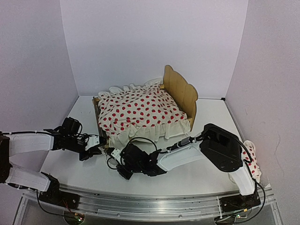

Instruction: Set up the pet bed

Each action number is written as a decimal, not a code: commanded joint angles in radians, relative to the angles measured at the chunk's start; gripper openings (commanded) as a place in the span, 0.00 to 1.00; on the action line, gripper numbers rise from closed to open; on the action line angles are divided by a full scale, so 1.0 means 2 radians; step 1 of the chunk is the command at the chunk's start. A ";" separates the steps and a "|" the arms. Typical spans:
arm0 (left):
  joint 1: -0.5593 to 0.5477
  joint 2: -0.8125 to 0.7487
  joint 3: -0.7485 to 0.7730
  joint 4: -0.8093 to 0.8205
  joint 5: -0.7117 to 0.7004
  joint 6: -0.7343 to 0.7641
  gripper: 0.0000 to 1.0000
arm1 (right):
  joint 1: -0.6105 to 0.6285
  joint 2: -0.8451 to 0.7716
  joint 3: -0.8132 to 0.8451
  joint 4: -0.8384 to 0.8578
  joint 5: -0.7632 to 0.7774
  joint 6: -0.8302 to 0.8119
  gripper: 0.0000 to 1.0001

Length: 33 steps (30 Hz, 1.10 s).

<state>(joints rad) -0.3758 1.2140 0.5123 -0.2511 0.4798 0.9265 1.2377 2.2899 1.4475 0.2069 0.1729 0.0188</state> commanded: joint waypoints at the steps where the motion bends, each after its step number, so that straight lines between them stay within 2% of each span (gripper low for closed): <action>1: 0.013 -0.037 0.021 -0.045 -0.029 0.035 0.00 | -0.026 -0.054 0.000 -0.053 0.039 -0.034 0.00; 5: 0.028 -0.060 0.028 -0.091 -0.042 0.063 0.00 | -0.041 -0.107 -0.002 -0.053 0.030 -0.062 0.00; 8: 0.045 -0.081 0.002 -0.095 -0.064 0.097 0.00 | -0.048 -0.129 0.014 -0.054 0.011 -0.092 0.00; 16: 0.139 -0.079 -0.029 -0.102 -0.070 0.178 0.00 | -0.074 -0.135 0.089 -0.080 -0.008 -0.141 0.00; 19: 0.164 -0.070 -0.045 -0.102 -0.081 0.213 0.00 | -0.074 -0.129 0.116 -0.083 -0.040 -0.151 0.00; 28: 0.185 -0.061 -0.091 -0.071 -0.115 0.272 0.00 | -0.095 -0.129 0.115 -0.087 -0.040 -0.118 0.00; 33: 0.185 -0.057 -0.097 -0.065 -0.116 0.278 0.00 | -0.116 -0.146 0.098 -0.085 -0.038 -0.081 0.00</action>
<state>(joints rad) -0.0098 1.0848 0.3423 -0.3845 0.2748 1.4392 1.0474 2.0518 1.6540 0.0125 0.0991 -0.2173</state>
